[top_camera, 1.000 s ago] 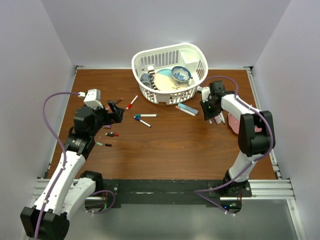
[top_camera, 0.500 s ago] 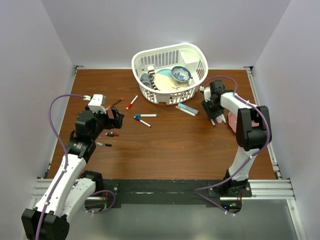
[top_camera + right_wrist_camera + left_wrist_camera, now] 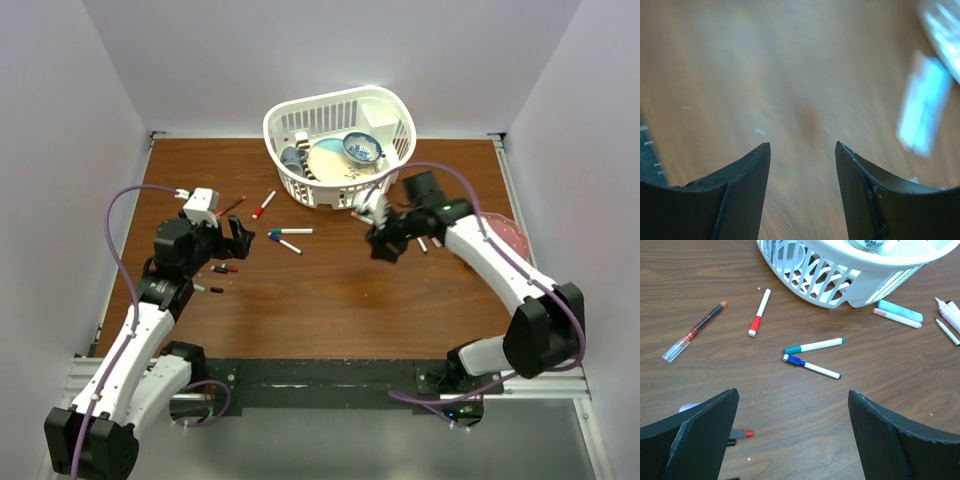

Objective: Open the pen caps

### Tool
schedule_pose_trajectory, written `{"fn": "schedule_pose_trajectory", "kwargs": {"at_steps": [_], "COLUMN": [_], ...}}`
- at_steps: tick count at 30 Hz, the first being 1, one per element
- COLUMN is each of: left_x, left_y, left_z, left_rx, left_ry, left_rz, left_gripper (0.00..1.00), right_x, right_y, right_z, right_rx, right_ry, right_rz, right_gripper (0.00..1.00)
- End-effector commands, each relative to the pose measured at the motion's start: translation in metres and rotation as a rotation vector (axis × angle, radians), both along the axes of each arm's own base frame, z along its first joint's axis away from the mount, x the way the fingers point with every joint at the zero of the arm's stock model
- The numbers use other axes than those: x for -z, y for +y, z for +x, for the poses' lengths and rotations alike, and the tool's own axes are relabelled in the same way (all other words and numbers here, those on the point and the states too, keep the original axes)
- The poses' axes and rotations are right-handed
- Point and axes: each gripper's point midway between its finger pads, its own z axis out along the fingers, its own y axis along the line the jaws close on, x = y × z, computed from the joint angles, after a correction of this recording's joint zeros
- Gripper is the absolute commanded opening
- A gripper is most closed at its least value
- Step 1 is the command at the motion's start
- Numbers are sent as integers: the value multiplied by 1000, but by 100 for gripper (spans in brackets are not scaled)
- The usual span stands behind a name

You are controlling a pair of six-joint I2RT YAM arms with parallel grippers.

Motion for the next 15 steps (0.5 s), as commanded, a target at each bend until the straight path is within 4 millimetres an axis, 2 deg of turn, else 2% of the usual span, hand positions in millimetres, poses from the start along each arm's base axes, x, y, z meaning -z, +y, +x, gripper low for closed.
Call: {"fn": "schedule_pose_trajectory", "kwargs": {"at_steps": [1, 3, 4, 6, 7, 8, 9, 10, 11, 13, 14, 15], "left_x": [-19, -20, -22, -19, -21, -19, -20, -21, -22, -26, -27, -29], "left_y": [3, 14, 20, 41, 49, 62, 68, 74, 78, 91, 98, 101], "left_z": [6, 7, 7, 9, 8, 8, 7, 6, 5, 2, 0, -1], "left_rx": [-8, -72, -107, -225, -268, -345, -380, -415, -447, -523, -565, -583], "left_ry": [-82, -87, -94, -86, -87, -75, -75, -76, -72, -82, -84, -91], "left_rz": [17, 30, 36, 61, 67, 80, 87, 87, 84, 91, 90, 88], "left_gripper": [96, 96, 96, 96, 96, 96, 96, 97, 97, 97, 97, 97], "right_x": [18, 24, 31, 42, 35, 57, 61, 52, 71, 68, 84, 82], "right_y": [67, 88, 114, 130, 151, 155, 163, 177, 180, 193, 196, 203], "right_z": [-36, -32, -30, -19, -16, -8, -6, 4, 8, 22, 25, 34], "right_rx": [-253, -195, -203, -99, -96, -62, -39, -20, -2, 21, 28, 43], "right_ry": [5, 14, 14, 9, -17, -8, -1, -36, -19, -37, -15, -33], "right_rz": [-71, -120, -145, -220, -212, -279, -284, -269, -312, -312, -332, -330], "right_gripper": [60, 60, 60, 60, 61, 62, 62, 63, 64, 64, 64, 64]}}
